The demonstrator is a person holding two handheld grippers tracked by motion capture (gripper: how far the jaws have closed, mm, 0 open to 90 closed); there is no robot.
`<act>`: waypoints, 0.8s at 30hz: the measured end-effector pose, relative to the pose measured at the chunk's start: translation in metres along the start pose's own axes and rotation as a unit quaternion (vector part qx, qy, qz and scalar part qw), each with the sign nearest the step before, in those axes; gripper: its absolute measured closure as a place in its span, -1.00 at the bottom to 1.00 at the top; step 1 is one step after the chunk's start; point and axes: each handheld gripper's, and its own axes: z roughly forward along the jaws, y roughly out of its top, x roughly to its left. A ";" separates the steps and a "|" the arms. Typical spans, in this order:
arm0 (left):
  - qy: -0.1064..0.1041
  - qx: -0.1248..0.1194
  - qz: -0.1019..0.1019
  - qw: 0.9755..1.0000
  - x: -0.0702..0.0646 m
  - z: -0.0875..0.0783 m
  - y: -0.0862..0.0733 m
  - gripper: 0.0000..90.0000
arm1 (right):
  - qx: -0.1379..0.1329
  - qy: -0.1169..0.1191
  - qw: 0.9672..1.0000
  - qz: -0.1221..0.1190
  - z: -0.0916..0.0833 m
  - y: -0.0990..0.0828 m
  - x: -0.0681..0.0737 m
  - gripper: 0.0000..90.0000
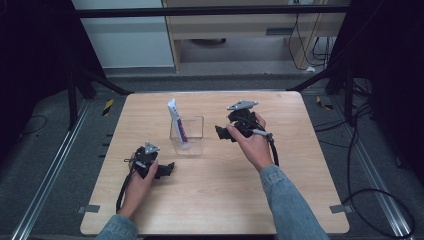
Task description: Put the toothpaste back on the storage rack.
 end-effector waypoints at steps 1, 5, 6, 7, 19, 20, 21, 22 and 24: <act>0.000 0.000 0.000 1.000 0.000 0.000 0.000 -1.00 | 0.000 0.000 1.000 0.000 0.000 0.000 0.000 -0.78; 0.000 0.000 0.000 1.000 0.000 0.000 0.000 -1.00 | 0.002 -0.006 1.000 -0.002 -0.005 -0.007 -0.005 -0.77; 0.000 0.000 0.000 1.000 0.000 0.000 0.000 -1.00 | -0.001 -0.009 1.000 -0.007 -0.008 -0.010 -0.007 -0.76; 0.000 0.000 0.000 1.000 0.000 0.000 0.000 -1.00 | 0.000 -0.010 1.000 -0.009 -0.009 -0.012 -0.007 -0.77; 0.000 0.000 -0.001 1.000 0.000 0.000 0.000 -1.00 | 0.007 -0.023 1.000 -0.015 -0.021 -0.031 -0.018 -0.78; 0.000 0.000 0.000 1.000 0.000 0.000 0.000 -1.00 | 0.007 -0.024 1.000 -0.015 -0.022 -0.032 -0.019 -0.78; 0.000 0.000 -0.001 1.000 0.000 0.000 0.000 -1.00 | 0.007 -0.024 1.000 -0.016 -0.023 -0.033 -0.020 -0.78; 0.000 0.000 -0.001 1.000 0.000 0.000 0.000 -1.00 | 0.008 -0.026 1.000 -0.015 -0.024 -0.034 -0.021 -0.78; 0.000 0.000 0.000 1.000 0.000 0.000 0.000 -1.00 | 0.009 -0.028 0.999 -0.014 -0.026 -0.037 -0.023 -0.78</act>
